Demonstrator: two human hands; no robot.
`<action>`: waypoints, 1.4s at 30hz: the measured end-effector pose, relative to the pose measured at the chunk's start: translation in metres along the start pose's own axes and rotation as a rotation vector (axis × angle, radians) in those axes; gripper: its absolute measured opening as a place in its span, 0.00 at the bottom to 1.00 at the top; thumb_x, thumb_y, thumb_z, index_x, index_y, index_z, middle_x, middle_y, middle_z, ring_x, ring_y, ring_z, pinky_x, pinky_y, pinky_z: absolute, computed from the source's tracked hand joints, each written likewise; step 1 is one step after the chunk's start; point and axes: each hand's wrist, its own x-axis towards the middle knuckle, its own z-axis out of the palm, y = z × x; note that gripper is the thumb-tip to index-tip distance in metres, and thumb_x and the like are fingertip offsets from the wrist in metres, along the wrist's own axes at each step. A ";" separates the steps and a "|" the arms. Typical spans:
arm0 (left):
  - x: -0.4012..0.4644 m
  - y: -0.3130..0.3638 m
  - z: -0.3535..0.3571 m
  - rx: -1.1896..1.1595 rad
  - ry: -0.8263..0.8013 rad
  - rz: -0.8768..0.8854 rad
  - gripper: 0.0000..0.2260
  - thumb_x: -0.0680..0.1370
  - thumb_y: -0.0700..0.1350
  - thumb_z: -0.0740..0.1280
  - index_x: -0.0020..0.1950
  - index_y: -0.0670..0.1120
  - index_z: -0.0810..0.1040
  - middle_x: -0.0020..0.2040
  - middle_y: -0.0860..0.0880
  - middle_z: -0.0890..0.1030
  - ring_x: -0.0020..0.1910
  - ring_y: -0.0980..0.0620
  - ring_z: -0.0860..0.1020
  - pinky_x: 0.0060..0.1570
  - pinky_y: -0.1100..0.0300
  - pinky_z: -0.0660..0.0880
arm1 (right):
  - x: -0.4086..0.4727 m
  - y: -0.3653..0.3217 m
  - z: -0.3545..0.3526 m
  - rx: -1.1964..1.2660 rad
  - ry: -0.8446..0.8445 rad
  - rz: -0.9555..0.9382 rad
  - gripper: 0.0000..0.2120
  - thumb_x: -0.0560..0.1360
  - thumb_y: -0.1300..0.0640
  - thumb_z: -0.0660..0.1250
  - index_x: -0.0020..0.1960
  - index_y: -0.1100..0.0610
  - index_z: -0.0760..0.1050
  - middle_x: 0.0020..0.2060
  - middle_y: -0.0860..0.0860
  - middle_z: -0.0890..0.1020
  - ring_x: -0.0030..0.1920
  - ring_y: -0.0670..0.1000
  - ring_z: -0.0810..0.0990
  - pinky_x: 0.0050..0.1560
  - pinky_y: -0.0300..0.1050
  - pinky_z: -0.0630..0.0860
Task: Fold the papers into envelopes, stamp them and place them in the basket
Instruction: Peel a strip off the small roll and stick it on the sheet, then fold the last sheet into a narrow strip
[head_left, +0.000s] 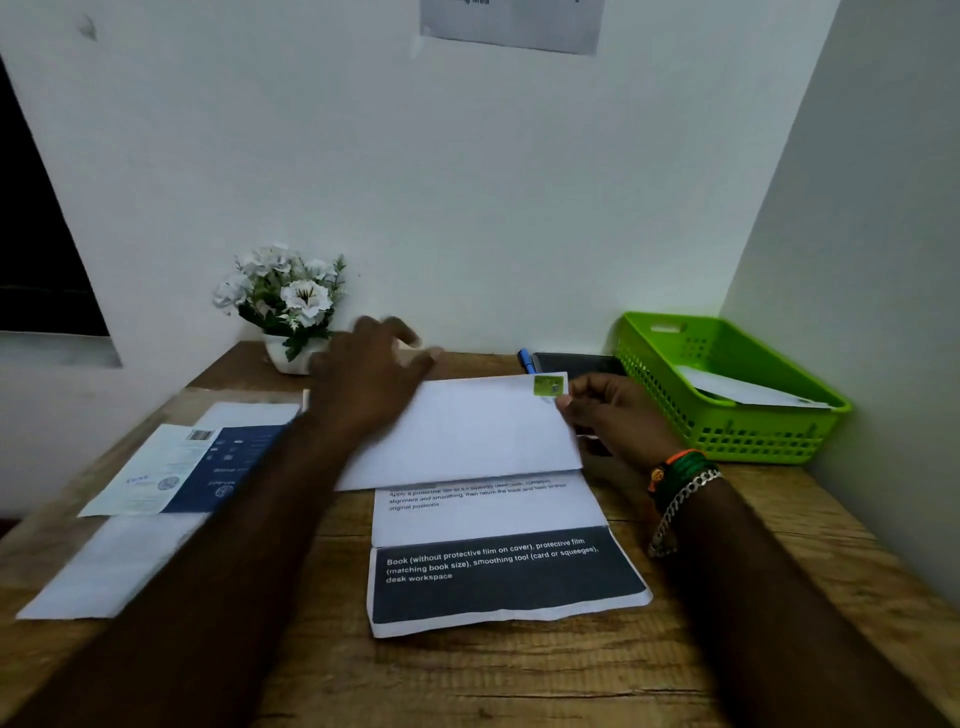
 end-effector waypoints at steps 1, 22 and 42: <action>0.000 -0.008 -0.007 -0.051 0.079 -0.079 0.25 0.73 0.73 0.61 0.60 0.58 0.76 0.62 0.48 0.78 0.62 0.43 0.77 0.63 0.43 0.73 | 0.000 -0.002 -0.001 0.020 0.018 -0.002 0.12 0.78 0.64 0.68 0.37 0.54 0.79 0.31 0.57 0.74 0.30 0.50 0.68 0.31 0.38 0.64; -0.006 0.064 -0.019 -1.156 -0.096 -0.497 0.10 0.75 0.44 0.77 0.53 0.41 0.85 0.53 0.39 0.86 0.49 0.40 0.84 0.47 0.47 0.83 | -0.112 -0.058 -0.100 0.139 0.279 0.015 0.07 0.74 0.64 0.74 0.51 0.63 0.79 0.33 0.56 0.81 0.26 0.49 0.77 0.31 0.42 0.79; -0.069 0.246 0.121 -0.513 -0.183 0.206 0.13 0.75 0.45 0.77 0.58 0.44 0.83 0.59 0.45 0.80 0.60 0.48 0.77 0.61 0.55 0.73 | -0.091 -0.037 -0.140 0.703 0.967 0.083 0.07 0.72 0.70 0.74 0.39 0.68 0.76 0.33 0.61 0.79 0.32 0.54 0.79 0.25 0.37 0.78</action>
